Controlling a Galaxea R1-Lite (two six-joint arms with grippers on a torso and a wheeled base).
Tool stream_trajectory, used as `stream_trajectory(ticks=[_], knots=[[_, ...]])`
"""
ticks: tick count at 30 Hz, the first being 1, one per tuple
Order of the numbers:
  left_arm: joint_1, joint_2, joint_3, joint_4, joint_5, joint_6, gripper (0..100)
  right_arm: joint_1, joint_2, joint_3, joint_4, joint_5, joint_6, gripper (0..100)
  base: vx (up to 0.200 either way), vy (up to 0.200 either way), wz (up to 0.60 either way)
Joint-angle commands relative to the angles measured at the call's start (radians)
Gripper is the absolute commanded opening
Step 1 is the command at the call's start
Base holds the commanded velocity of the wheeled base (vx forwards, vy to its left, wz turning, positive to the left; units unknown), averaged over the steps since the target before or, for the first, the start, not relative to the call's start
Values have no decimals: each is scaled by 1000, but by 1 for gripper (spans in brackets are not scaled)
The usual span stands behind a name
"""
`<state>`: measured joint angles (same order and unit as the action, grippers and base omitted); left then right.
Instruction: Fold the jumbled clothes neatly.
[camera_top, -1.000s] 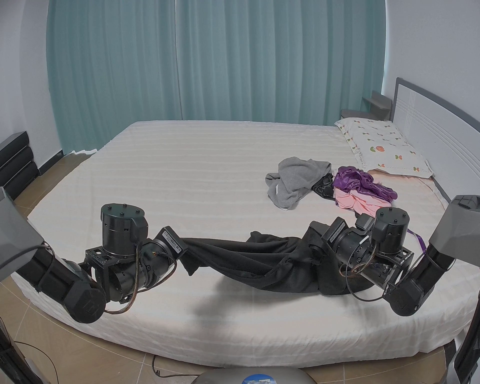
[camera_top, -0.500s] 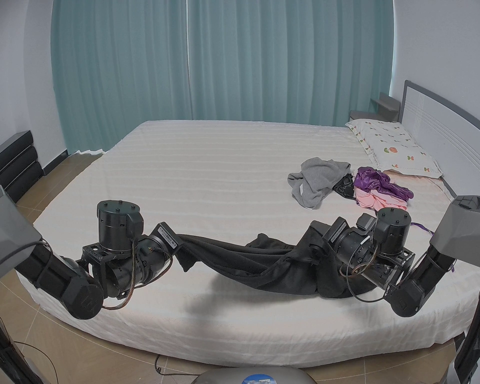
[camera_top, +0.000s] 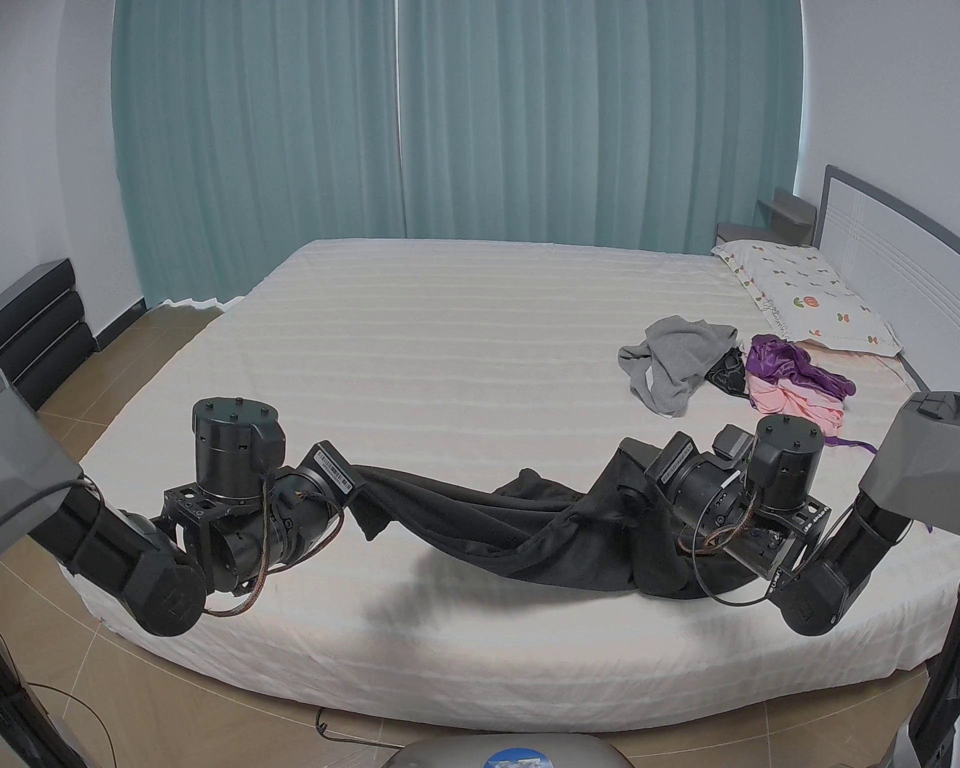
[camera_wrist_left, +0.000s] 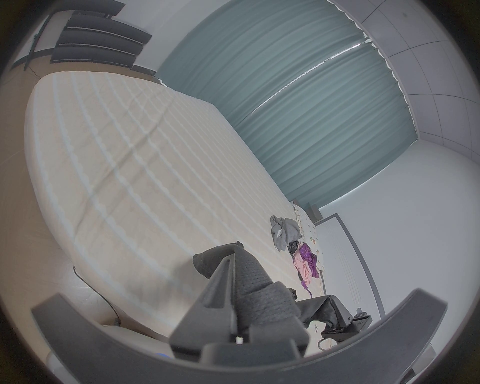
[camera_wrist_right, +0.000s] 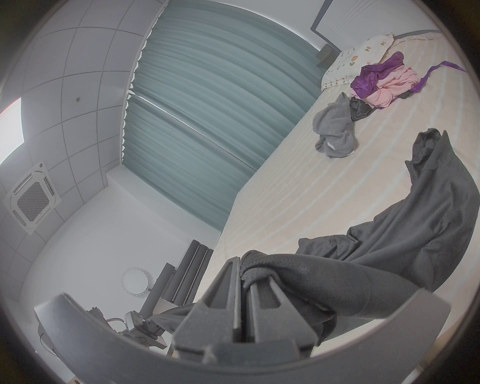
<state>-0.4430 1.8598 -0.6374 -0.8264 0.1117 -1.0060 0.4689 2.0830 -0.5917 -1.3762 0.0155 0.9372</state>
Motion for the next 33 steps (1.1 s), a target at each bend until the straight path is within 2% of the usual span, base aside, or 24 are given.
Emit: stream_trajectory(ticks=[1,11,15,18,19,21,23,27,33], knots=[[6,-2,-1,0,0,0,0,0,2,4,-7,1,0,0,0,200,0],[13,-13,-7,0,-1,-3,0,4,-17,-11,-21,0,-15,0,0,200,0],[17,-22,9,0,0,4,0,33,-27,-23,-11,0,-55,0,0,200,0],[17,-31,16,6,2,7,0,36,-27,-7,-6,-3,-143,0,0,0,0],[17,-31,19,7,2,6,0,37,-27,-3,-7,-5,-149,0,0,0,0],[6,-42,51,1,2,6,0,39,-37,33,-18,-48,-186,0,0,0,0],[-2,-53,67,1,2,6,0,39,-50,55,-21,-74,-190,0,0,0,0],[-6,-103,88,10,2,6,0,39,-101,101,-21,-85,-187,0,0,0,0],[-29,-195,160,13,3,7,0,59,-241,207,-20,-86,-187,0,-200,0,0]])
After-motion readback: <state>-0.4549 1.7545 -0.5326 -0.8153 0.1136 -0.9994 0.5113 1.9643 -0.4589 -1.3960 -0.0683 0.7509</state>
